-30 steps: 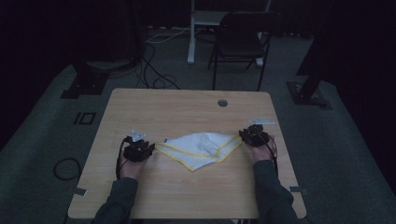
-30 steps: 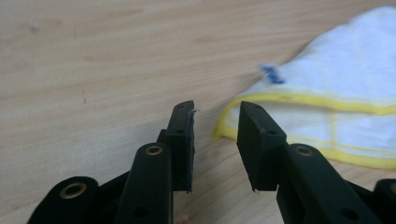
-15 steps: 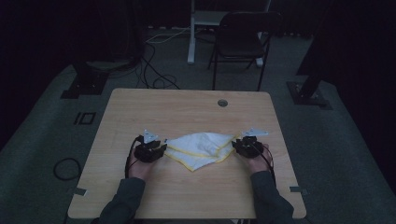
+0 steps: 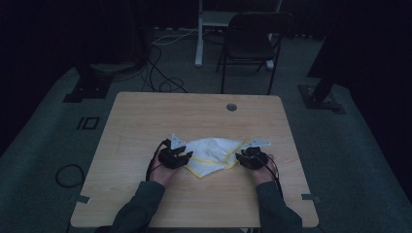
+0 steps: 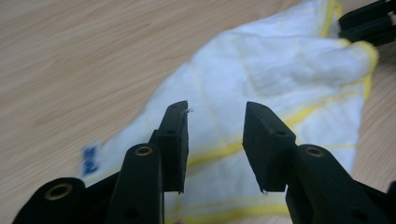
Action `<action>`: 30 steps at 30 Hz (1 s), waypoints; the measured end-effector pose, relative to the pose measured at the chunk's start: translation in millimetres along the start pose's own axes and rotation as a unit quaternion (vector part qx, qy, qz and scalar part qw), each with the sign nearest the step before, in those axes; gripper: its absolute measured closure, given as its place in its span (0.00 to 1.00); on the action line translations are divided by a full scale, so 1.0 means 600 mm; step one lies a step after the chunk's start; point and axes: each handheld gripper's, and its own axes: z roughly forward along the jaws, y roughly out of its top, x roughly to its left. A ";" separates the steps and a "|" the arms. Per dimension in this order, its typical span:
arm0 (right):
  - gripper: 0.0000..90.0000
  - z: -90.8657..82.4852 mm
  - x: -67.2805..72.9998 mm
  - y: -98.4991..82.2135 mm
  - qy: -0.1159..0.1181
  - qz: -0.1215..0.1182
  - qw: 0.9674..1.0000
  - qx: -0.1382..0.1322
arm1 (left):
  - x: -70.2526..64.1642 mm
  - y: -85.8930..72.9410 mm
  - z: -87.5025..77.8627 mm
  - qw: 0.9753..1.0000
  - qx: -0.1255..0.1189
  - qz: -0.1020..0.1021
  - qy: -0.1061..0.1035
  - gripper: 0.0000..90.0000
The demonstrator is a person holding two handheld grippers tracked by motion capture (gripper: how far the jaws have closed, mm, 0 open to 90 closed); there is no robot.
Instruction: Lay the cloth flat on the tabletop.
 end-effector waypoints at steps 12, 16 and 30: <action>0.73 -0.001 -0.005 -0.005 0.007 0.010 1.000 -0.004 | -0.051 0.041 0.039 0.999 0.006 0.035 -0.023 0.63; 0.73 -0.001 -0.004 -0.006 0.007 0.011 1.000 -0.006 | -0.069 0.049 0.051 0.999 0.009 0.042 -0.032 0.62; 0.73 -0.002 -0.004 -0.010 0.006 0.011 1.000 -0.011 | -0.136 0.072 0.090 0.996 0.016 0.079 -0.036 0.56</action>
